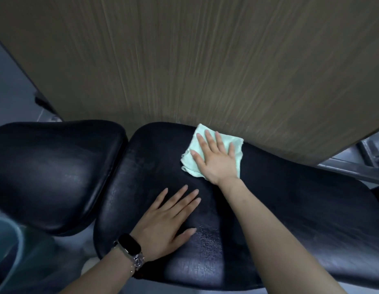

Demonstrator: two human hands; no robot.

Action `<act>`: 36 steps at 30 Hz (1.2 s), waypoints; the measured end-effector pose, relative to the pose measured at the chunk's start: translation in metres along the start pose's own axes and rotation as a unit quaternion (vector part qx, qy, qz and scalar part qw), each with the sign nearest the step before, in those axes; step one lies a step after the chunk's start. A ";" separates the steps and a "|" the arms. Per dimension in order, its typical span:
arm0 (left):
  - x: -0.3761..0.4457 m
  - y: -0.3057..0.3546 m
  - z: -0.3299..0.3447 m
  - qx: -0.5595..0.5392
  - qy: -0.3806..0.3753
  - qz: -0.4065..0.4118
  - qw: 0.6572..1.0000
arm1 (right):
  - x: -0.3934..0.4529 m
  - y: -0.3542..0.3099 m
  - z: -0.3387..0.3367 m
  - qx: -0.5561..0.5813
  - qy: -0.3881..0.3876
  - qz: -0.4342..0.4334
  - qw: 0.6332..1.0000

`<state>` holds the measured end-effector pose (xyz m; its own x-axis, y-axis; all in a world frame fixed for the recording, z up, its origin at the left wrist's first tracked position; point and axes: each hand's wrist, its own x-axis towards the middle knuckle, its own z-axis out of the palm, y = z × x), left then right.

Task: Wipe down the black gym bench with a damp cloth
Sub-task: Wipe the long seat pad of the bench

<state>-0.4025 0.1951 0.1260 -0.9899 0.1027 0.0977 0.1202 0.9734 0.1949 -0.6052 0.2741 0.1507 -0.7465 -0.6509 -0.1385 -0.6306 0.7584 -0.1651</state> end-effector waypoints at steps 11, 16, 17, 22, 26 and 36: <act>-0.001 -0.003 0.002 -0.025 0.004 0.010 1.000 | 0.036 -0.103 0.017 0.009 -0.025 -0.070 0.997; -0.002 -0.006 0.013 -0.034 -0.014 0.005 0.999 | 0.044 -0.147 0.026 0.004 -0.031 -0.115 0.993; -0.002 -0.006 0.013 -0.040 -0.010 0.005 0.999 | 0.045 -0.151 0.027 0.005 -0.030 -0.117 0.993; -0.001 -0.004 0.007 -0.032 0.003 0.007 0.999 | 0.046 -0.139 0.024 0.001 -0.016 -0.133 0.991; 0.000 -0.001 0.000 -0.021 0.009 -0.005 1.000 | 0.041 -0.093 0.014 0.012 -0.004 -0.106 0.994; -0.002 -0.001 0.000 0.001 0.003 -0.009 1.000 | -0.012 0.044 -0.005 -0.008 0.013 -0.003 1.000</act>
<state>-0.4008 0.1940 0.1261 -0.9914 0.0834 0.1005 0.1018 0.9755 0.1952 -0.6255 0.3152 0.1504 -0.7478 -0.6544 -0.1117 -0.6384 0.7551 -0.1496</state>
